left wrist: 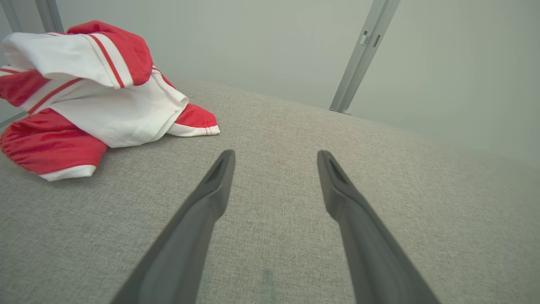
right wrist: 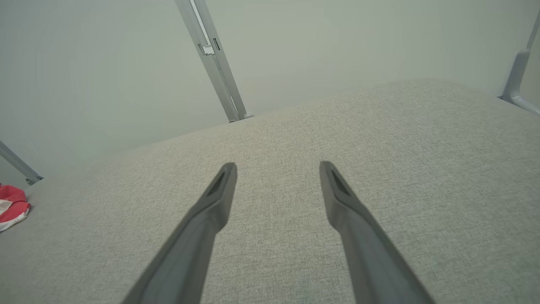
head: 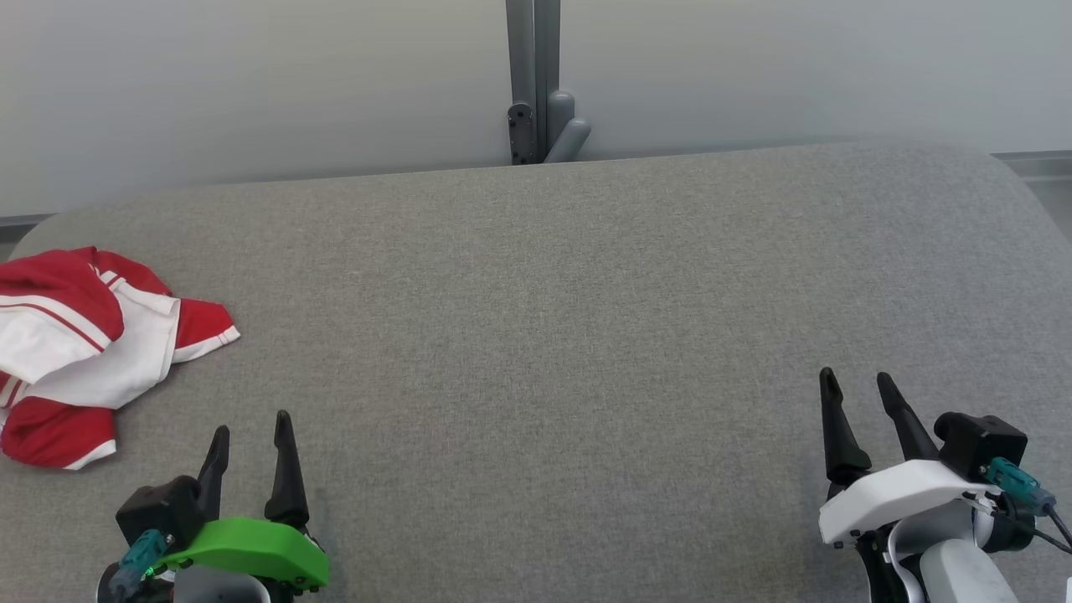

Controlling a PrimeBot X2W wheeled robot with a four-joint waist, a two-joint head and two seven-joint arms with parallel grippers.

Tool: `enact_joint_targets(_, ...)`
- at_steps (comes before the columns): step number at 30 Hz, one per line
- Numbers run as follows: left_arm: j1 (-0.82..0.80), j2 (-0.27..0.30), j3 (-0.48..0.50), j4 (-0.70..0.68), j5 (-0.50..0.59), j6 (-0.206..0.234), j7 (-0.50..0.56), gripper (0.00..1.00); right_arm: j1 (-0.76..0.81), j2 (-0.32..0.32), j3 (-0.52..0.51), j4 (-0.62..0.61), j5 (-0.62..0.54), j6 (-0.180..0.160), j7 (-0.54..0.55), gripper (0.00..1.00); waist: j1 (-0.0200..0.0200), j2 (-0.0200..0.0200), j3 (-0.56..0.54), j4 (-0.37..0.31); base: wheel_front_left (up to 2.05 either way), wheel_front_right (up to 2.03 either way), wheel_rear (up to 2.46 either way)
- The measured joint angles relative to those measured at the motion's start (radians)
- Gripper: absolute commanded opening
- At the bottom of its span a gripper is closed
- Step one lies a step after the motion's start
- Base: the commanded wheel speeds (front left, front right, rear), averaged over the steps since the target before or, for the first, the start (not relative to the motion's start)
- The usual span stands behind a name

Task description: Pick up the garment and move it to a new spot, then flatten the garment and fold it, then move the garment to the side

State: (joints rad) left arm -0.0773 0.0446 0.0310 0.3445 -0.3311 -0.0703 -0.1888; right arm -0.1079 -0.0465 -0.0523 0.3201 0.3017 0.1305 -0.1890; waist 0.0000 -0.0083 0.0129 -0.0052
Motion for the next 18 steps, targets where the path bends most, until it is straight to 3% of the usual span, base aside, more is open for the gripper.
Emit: enact_joint_targets(18,0.007,0.001,-0.025,0.01,0.13,0.009,-0.038,1.0,0.0,-0.001,0.018,0.011,-0.157,0.0,-0.038,1.0,0.0,0.0,-0.001,0.0,0.0,0.0,0.0)
